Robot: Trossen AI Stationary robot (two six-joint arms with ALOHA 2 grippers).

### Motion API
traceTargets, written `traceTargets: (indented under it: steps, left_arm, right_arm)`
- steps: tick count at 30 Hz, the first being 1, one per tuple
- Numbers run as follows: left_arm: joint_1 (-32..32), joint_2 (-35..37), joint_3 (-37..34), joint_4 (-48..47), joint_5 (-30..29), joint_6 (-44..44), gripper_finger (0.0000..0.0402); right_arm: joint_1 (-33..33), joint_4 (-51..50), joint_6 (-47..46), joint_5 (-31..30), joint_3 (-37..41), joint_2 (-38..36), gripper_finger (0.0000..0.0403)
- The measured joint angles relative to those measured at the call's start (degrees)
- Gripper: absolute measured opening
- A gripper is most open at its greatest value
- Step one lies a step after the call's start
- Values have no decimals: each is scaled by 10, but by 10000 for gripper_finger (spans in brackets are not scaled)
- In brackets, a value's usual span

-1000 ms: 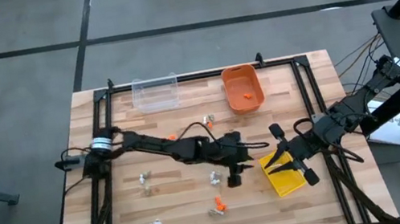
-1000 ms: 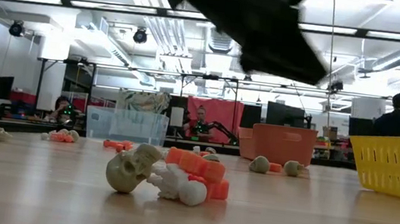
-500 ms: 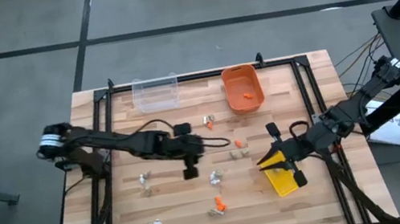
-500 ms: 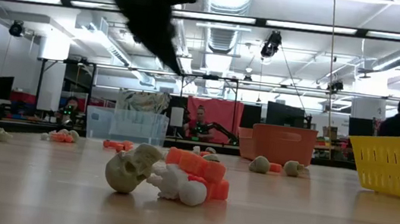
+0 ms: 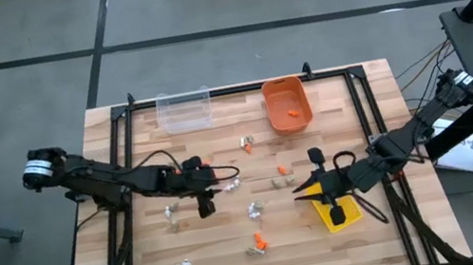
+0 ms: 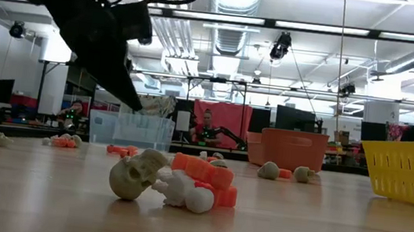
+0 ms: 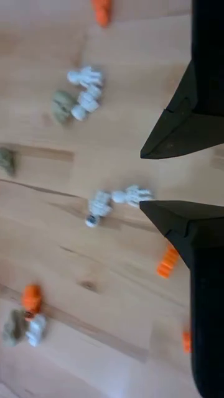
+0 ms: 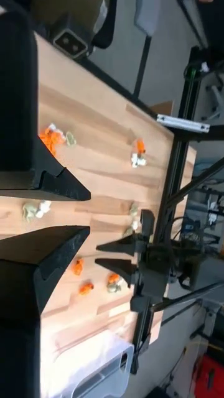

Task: Sort Halloween decoration
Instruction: Put the white skeleton toy into the transparent bin

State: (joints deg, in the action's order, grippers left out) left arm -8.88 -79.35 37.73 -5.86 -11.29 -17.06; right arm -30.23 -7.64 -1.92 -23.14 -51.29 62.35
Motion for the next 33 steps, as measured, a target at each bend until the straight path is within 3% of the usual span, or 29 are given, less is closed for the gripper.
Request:
traceTargets:
  steps: [7,21,27,33]
  left_arm:
    - [-1,-47,-9,74,2,0,111]
    - [-1,-162,35,72,-53,17,217]
    - [-1,-180,32,74,-57,13,211]
    - [-1,-181,32,75,-56,15,175]
  right_arm:
    - [11,9,0,-5,0,13,66]
    - [22,7,-18,-6,0,15,66]
    - [22,7,-17,-6,0,15,66]
    - [22,6,-17,-9,0,15,66]
